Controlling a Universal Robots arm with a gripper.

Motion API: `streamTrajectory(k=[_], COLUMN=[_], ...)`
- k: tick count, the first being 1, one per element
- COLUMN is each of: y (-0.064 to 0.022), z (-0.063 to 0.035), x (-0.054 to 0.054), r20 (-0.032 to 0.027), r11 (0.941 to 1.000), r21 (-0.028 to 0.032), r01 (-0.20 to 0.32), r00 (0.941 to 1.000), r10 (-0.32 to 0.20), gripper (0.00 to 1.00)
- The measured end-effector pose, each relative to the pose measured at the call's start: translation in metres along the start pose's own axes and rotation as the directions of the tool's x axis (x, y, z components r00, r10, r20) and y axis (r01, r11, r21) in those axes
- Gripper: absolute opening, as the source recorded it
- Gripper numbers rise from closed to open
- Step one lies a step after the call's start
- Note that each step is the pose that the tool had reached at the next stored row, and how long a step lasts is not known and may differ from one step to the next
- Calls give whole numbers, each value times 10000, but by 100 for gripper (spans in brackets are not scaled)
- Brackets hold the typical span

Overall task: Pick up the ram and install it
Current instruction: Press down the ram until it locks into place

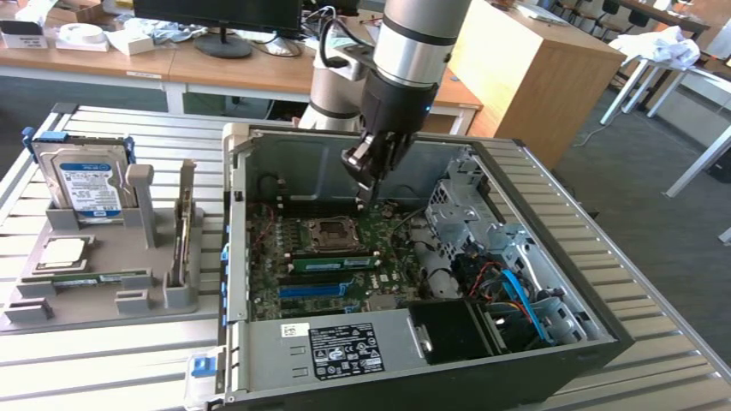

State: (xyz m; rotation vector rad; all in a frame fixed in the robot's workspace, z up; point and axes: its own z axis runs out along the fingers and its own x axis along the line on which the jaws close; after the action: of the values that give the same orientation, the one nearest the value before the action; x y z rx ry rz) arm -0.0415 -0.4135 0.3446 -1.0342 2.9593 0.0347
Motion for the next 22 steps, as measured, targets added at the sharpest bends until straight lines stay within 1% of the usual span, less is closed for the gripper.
streamTrajectory(k=[3,6,9,11,13,16,19,22], y=[0,0,0,0,0,0,0,0], z=[0,1,1,1,1,1,1,1], x=[0,0,0,0,0,0,0,0], r20=[10,21,32,40,47,59,70,81], r11=[9986,9942,9871,9805,9729,9596,9436,9257], r21=[7,13,19,23,25,30,34,37], r01=[-529,-1076,-1601,-1967,-2314,-2813,-3311,-3782], r00=[9986,9942,9871,9805,9729,9596,9436,9257], r10=[529,1076,1601,1967,2314,2813,3311,3781], gripper=[10,10,10,10,10,10,10,10])
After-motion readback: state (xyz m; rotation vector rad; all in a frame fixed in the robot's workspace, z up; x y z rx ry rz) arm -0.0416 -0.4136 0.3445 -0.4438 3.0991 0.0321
